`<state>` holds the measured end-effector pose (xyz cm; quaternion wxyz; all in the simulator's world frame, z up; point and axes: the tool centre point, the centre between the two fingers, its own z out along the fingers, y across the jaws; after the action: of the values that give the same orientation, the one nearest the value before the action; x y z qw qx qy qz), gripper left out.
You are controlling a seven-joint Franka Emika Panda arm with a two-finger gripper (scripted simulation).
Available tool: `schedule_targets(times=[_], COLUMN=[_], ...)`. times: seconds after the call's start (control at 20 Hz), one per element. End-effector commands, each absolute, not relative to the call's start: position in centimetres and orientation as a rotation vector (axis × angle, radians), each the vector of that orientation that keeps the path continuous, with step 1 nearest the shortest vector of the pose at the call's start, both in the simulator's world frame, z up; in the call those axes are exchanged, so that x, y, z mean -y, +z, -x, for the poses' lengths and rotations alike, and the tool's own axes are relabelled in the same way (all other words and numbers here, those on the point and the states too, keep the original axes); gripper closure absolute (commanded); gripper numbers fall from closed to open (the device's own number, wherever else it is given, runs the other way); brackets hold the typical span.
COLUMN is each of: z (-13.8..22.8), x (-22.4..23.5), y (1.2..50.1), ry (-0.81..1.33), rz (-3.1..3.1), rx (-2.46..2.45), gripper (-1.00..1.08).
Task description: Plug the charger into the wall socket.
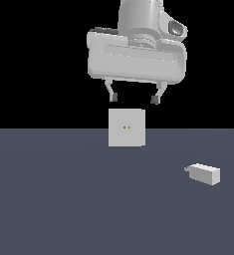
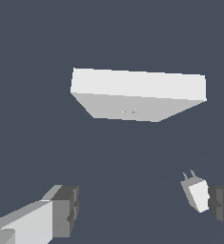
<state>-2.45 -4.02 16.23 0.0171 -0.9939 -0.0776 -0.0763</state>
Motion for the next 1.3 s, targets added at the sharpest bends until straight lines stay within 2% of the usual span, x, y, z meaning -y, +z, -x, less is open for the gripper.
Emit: schedule_targets(times=[0.0, 1.25], z=[3.0, 5.5], x=[4.9, 12.1], y=[15.6, 10.2], ry=[-0.268, -0.497], rz=[3.08, 2.973], rx=[0.279, 0.564], gripper=[-0.92, -0.92])
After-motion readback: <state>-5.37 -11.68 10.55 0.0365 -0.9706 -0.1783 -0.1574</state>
